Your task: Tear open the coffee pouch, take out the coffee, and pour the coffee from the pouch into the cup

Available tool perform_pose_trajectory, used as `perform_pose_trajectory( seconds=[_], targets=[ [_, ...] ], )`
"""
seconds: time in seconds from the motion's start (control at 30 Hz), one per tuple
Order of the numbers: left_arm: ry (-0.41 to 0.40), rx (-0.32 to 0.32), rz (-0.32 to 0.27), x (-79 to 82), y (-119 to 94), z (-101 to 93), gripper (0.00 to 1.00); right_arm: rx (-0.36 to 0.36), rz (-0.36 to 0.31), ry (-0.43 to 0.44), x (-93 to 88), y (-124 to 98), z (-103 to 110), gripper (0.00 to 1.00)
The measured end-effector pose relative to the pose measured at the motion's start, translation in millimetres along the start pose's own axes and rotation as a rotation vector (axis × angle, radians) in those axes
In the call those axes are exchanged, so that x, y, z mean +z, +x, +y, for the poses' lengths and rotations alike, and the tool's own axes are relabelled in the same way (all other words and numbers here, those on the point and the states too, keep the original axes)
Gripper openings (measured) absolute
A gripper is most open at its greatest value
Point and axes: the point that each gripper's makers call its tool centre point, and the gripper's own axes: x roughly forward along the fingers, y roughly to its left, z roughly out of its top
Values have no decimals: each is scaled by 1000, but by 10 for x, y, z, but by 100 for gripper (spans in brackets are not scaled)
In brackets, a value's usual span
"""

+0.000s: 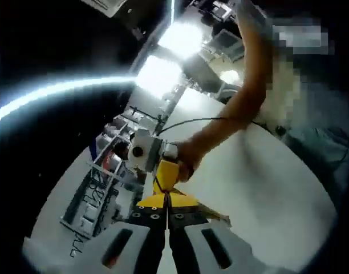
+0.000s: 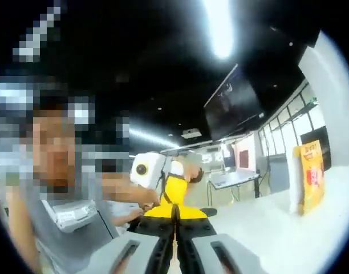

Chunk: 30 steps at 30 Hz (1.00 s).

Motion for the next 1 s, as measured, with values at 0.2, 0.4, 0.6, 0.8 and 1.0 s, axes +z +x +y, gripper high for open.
perform_pose_trajectory(
  seconds=[0.2,0.4,0.6,0.8,1.0],
  targets=[
    [379,-9,126,-1,5,-109,1,5,-9,72,-6,9,-57,0],
    [705,9,212,-109,4,-125,1,-1,-16,90,-22,39,-46,0],
    [409,24,176,-148,2,-70,2,-36,-17,-1,-20,33,-78,1],
    [-88,-36,80,-225,-15,43,2,-44,-6,-72,-52,13,-96,3],
    [-326,-46,11,-339,-91,189,2,-77,-1,-99,-82,19,-174,8]
  ],
)
